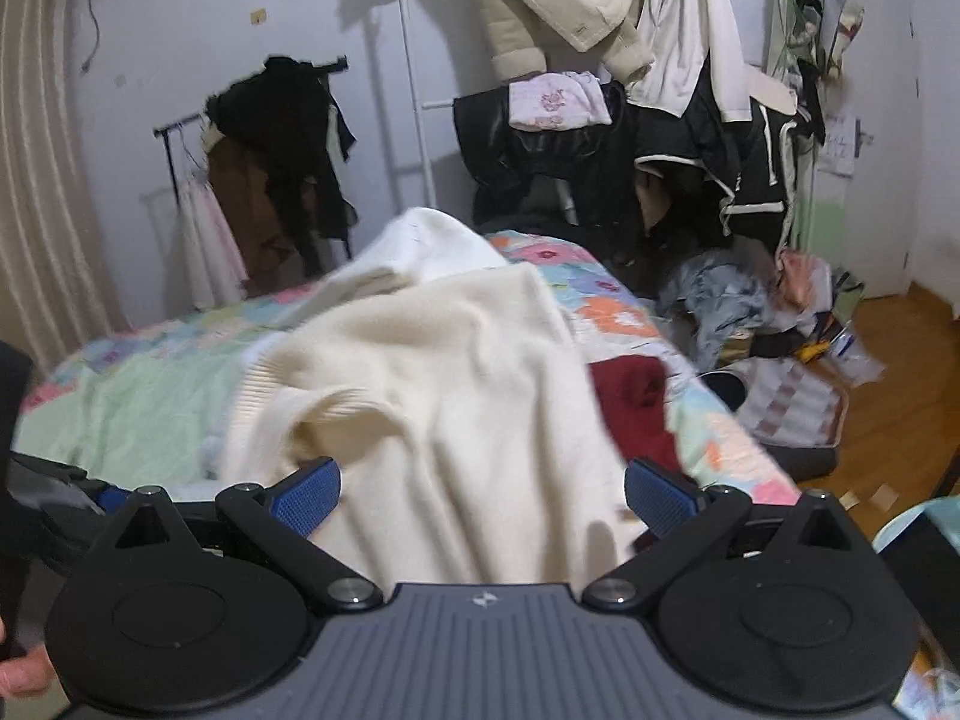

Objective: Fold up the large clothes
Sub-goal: 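Close the left gripper on one sweater sleeve while the right gripper grasps the other sleeve, then lift the cream sweater off the pile with both grippers and swing it onto the open bed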

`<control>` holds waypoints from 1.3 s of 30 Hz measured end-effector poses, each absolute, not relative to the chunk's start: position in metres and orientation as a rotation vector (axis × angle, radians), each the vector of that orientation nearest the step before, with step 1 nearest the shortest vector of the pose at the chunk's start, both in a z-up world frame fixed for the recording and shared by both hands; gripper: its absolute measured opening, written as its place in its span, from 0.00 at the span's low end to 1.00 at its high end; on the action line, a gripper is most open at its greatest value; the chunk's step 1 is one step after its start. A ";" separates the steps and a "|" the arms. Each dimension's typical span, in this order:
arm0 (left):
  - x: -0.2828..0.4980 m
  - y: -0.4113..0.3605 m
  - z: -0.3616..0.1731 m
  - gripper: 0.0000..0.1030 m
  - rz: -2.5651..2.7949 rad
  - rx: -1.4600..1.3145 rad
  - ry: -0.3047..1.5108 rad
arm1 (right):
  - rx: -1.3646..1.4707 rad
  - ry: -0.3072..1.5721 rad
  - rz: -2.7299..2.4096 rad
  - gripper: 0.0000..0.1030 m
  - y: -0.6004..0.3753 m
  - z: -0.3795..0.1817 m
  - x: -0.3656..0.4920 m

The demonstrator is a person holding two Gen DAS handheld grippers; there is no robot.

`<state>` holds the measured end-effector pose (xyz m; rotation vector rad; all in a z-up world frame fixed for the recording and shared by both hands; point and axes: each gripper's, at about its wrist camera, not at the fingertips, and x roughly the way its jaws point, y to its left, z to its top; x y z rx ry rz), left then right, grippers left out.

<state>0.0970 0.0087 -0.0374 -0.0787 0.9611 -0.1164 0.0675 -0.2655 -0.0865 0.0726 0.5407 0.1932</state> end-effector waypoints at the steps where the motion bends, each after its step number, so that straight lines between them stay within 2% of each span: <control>1: 0.100 0.008 -0.040 1.00 -0.098 -0.077 0.964 | 0.072 0.555 0.186 0.97 -0.267 -0.091 0.073; 10: 0.125 0.004 -0.073 1.00 -0.093 -0.099 1.033 | 0.099 0.660 0.162 0.88 -0.273 -0.121 0.101; 12: 0.124 0.001 -0.073 0.96 -0.094 -0.086 1.026 | 0.086 0.668 0.162 0.81 -0.266 -0.125 0.108; 13: 0.124 0.000 -0.073 0.93 -0.097 -0.083 1.022 | 0.084 0.667 0.165 0.78 -0.265 -0.125 0.108; 15: 0.122 0.001 -0.073 0.63 -0.123 -0.133 1.023 | 0.086 0.667 0.176 0.62 -0.265 -0.126 0.109; 16: 0.121 0.001 -0.072 0.58 -0.127 -0.150 1.022 | 0.091 0.665 0.183 0.58 -0.265 -0.126 0.109; 18: 0.117 -0.002 -0.066 0.42 -0.116 -0.149 1.022 | 0.083 0.656 0.185 0.49 -0.264 -0.126 0.107; 19: 0.115 -0.004 -0.064 0.39 -0.114 -0.139 1.018 | 0.073 0.651 0.183 0.46 -0.263 -0.126 0.106; 21: 0.108 -0.010 -0.058 0.25 -0.110 -0.105 0.998 | 0.036 0.634 0.179 0.31 -0.259 -0.120 0.102; 22: 0.106 -0.010 -0.057 0.21 -0.111 -0.104 0.993 | 0.026 0.626 0.178 0.29 -0.258 -0.117 0.101; 23: 0.103 -0.010 -0.056 0.19 -0.109 -0.108 0.986 | 0.022 0.617 0.177 0.22 -0.258 -0.115 0.099; 26: 0.101 -0.001 -0.057 0.22 -0.096 -0.169 0.996 | 0.053 0.578 0.171 0.19 -0.263 -0.105 0.090; 30: 0.106 0.004 -0.064 0.54 -0.078 -0.184 1.020 | 0.086 0.538 0.164 0.19 -0.270 -0.096 0.080; 32: 0.108 0.008 -0.068 0.58 -0.072 -0.207 1.021 | 0.082 0.539 0.168 0.19 -0.271 -0.095 0.081; 34: 0.110 0.018 -0.071 0.44 -0.084 -0.288 1.011 | 0.085 0.541 0.166 0.20 -0.272 -0.098 0.084; 35: 0.111 0.019 -0.071 0.25 -0.088 -0.296 1.003 | 0.087 0.542 0.165 0.20 -0.272 -0.100 0.085; 36: 0.109 0.020 -0.067 0.16 -0.090 -0.298 0.977 | 0.089 0.544 0.164 0.20 -0.272 -0.102 0.087; 39: 0.094 0.010 -0.049 0.10 -0.032 -0.199 0.884 | 0.094 0.525 0.164 0.20 -0.273 -0.099 0.086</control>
